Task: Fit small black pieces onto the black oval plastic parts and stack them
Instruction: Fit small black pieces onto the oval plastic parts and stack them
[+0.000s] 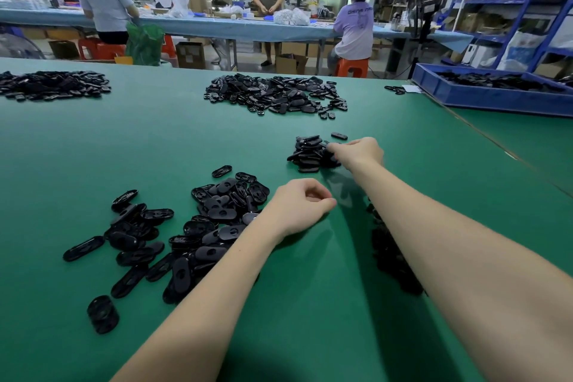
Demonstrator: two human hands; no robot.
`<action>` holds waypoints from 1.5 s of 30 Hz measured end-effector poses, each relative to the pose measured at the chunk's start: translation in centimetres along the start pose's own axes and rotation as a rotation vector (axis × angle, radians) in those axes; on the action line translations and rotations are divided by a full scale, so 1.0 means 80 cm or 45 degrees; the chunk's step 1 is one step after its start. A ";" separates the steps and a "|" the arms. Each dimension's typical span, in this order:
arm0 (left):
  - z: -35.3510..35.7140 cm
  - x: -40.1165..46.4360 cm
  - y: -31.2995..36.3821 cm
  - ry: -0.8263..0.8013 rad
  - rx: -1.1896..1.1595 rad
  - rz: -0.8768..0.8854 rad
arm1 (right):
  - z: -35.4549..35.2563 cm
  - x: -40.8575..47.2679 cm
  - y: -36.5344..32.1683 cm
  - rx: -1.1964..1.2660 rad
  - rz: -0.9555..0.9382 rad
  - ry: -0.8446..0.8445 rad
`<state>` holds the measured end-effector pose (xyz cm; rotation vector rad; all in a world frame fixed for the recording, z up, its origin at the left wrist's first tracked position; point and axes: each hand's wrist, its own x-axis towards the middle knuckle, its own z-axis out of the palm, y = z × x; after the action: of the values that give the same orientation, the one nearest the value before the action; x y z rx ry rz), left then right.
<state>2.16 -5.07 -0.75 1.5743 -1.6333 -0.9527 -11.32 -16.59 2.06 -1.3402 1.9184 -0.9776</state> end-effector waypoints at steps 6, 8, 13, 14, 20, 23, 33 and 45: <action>0.001 -0.002 -0.001 -0.019 -0.026 0.008 | 0.016 0.002 -0.014 -0.158 -0.081 0.046; 0.001 -0.002 0.000 -0.020 -0.015 0.010 | 0.017 0.001 -0.014 -0.175 -0.107 0.046; 0.001 -0.003 0.000 -0.019 0.014 0.014 | 0.012 -0.011 -0.009 -0.054 -0.155 0.034; 0.001 -0.003 0.000 -0.017 0.015 0.014 | 0.009 -0.016 -0.007 0.003 -0.163 0.019; 0.002 -0.005 0.003 -0.013 0.080 0.022 | -0.007 -0.066 0.011 0.291 -0.248 -0.094; 0.001 -0.005 0.003 -0.016 0.124 0.035 | -0.010 -0.094 0.029 0.341 -0.235 -0.210; -0.030 0.005 0.010 -0.197 0.131 0.077 | -0.018 -0.127 0.029 0.438 -0.273 -0.261; -0.088 0.000 0.005 0.015 -0.385 -0.045 | 0.014 -0.156 0.028 -0.282 -0.774 -0.565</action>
<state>7.98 -5.41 3.20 1.4019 -1.3818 -1.1472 -7.64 -4.49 0.29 -2.1353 1.3299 -0.6505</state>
